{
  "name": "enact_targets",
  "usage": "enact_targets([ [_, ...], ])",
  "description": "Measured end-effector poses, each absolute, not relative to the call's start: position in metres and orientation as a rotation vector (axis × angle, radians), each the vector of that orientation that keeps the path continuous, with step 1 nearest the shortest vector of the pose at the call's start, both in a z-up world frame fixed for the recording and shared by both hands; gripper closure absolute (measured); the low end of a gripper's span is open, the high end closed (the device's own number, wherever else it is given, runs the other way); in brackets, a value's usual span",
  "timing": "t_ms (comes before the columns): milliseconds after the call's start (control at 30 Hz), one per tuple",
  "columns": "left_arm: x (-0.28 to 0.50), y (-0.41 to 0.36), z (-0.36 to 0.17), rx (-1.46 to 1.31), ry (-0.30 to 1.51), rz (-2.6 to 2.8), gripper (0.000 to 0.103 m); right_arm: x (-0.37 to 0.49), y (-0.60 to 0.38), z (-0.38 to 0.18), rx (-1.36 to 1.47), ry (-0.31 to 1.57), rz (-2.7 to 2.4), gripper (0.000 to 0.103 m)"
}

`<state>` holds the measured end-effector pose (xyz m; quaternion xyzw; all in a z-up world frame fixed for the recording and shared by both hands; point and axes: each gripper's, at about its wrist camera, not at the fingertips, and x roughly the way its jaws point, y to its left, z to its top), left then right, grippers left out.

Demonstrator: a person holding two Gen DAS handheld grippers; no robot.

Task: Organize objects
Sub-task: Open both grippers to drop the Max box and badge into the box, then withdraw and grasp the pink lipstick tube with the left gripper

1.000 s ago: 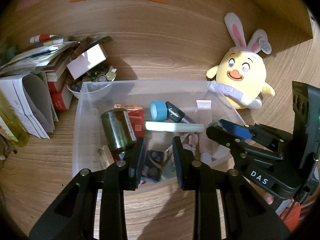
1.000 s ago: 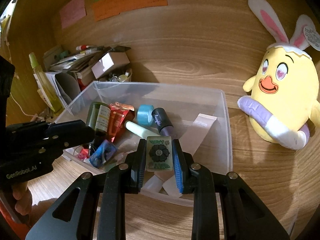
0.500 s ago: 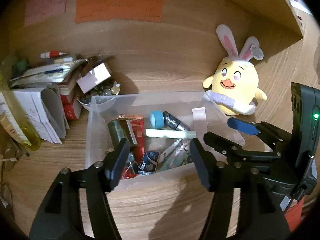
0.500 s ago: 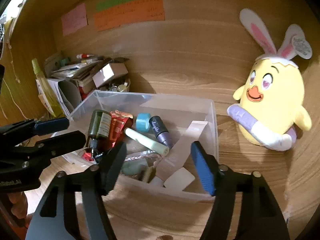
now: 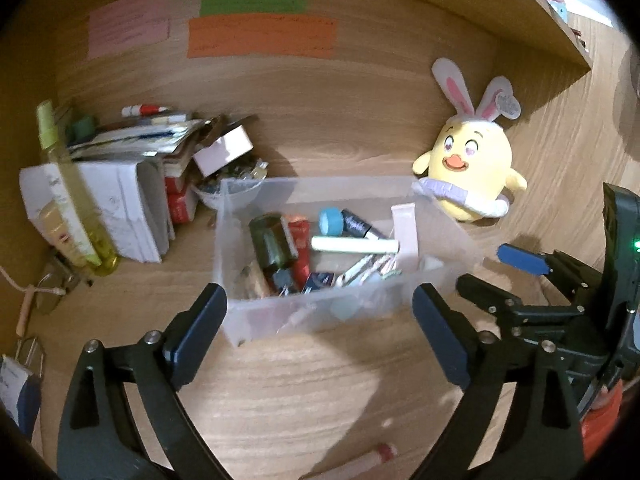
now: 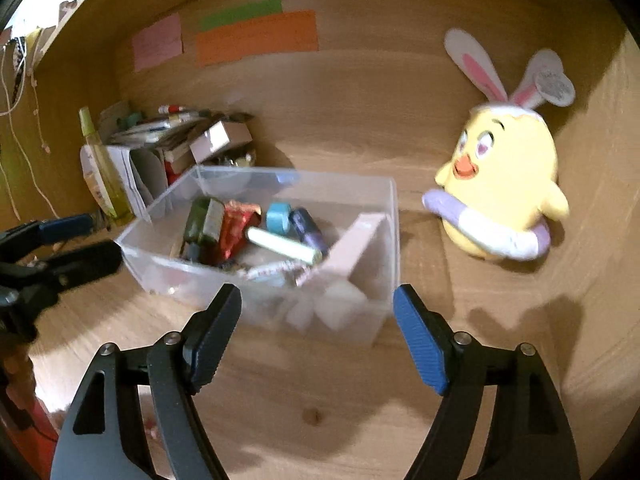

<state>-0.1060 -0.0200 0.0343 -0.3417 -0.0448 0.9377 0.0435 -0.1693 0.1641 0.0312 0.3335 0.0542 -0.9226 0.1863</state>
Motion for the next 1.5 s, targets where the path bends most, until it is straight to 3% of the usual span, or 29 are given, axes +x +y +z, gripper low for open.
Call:
enact_targets([
  [433, -0.077, -0.042, -0.011, -1.247, -0.195, 2.839, 0.008, -0.148, 0.183, -0.02, 1.122, 0.125, -2.553, 0.028],
  [633, -0.064, -0.031, -0.026, -1.293, -0.141, 2.826, 0.008, -0.148, 0.178, -0.036, 1.183, 0.119, -2.502, 0.054],
  [1033, -0.039, -0.018, -0.038, -1.301, -0.082, 2.705, 0.008, -0.144, 0.156, -0.042, 1.185, 0.252, -2.495, 0.09],
  [1400, -0.031, 0.0, -0.054, -1.327, 0.039, 2.636, 0.009, -0.138, 0.151, -0.038, 1.163, 0.23, -2.487, 0.091],
  [1433, -0.031, 0.0, -0.056, -1.329, 0.046, 2.641, 0.011, -0.137, 0.151, -0.037, 1.159, 0.227, -2.488, 0.091],
  [1500, -0.034, -0.001, -0.059, -1.345, 0.048, 2.634, 0.025, -0.135, 0.151, -0.036, 1.152, 0.222, -2.488, 0.091],
])
